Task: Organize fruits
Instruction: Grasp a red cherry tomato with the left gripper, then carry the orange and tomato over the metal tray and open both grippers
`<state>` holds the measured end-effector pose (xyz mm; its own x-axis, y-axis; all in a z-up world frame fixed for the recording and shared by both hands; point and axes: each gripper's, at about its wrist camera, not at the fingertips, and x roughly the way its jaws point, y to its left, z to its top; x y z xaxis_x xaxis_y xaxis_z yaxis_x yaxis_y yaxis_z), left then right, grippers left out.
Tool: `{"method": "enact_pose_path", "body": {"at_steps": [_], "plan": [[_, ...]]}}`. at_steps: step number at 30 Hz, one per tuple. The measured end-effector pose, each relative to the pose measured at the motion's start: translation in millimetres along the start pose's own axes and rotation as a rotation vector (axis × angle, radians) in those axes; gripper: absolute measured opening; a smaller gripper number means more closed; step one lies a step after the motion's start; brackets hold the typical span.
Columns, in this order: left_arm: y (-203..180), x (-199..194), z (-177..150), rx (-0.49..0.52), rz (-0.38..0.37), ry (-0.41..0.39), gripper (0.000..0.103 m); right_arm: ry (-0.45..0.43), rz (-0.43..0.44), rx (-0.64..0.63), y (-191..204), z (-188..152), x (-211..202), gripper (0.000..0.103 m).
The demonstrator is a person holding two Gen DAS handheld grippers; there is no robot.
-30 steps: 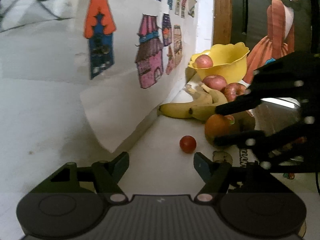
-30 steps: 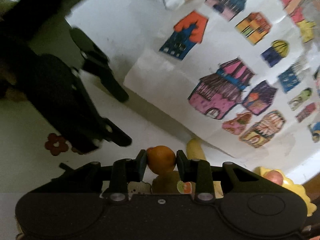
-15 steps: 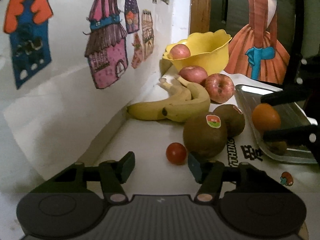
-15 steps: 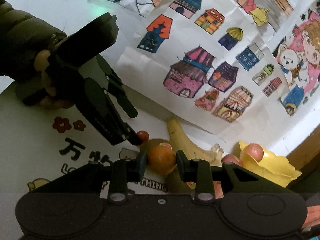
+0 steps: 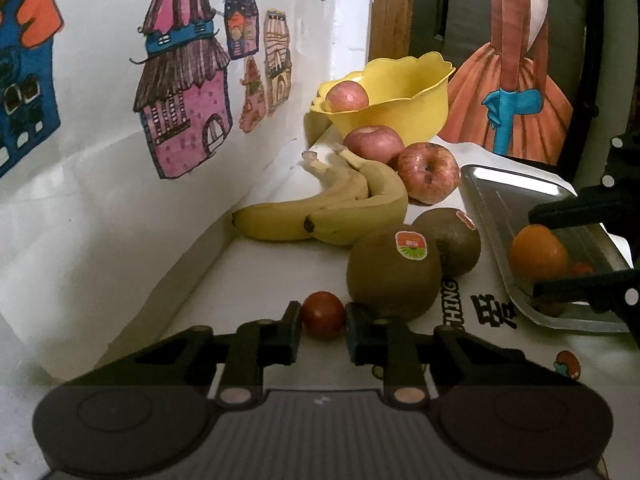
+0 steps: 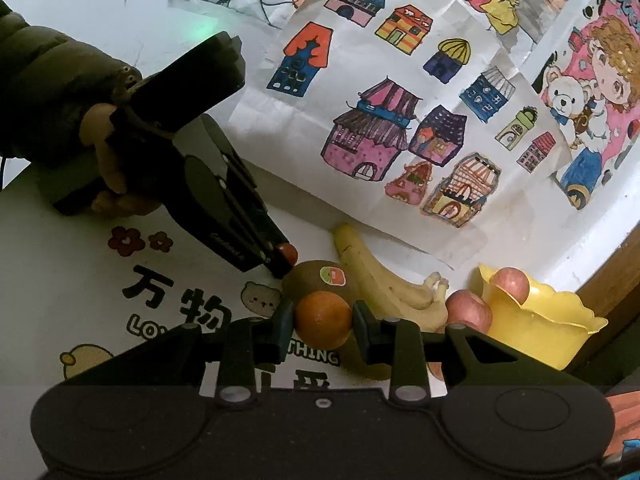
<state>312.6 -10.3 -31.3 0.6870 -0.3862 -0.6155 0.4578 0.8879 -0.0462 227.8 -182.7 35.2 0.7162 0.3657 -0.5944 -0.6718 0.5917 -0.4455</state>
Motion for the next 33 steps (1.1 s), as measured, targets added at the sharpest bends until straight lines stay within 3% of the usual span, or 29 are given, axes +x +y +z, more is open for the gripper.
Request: {"method": "enact_pose_path", "body": {"at_steps": [15,24,33], "plan": [[-30,-31,-17,-0.03,0.021,0.019,0.025,0.016,-0.054,0.109,3,-30,-45,0.034],[-73,-58,-20,-0.018,-0.066,0.011,0.025,0.035,-0.089,0.208,11,-62,-81,0.034],[-122,-60,0,0.004,-0.124,-0.033,0.025,0.044,-0.154,0.296,3,-97,-109,0.034]]}}
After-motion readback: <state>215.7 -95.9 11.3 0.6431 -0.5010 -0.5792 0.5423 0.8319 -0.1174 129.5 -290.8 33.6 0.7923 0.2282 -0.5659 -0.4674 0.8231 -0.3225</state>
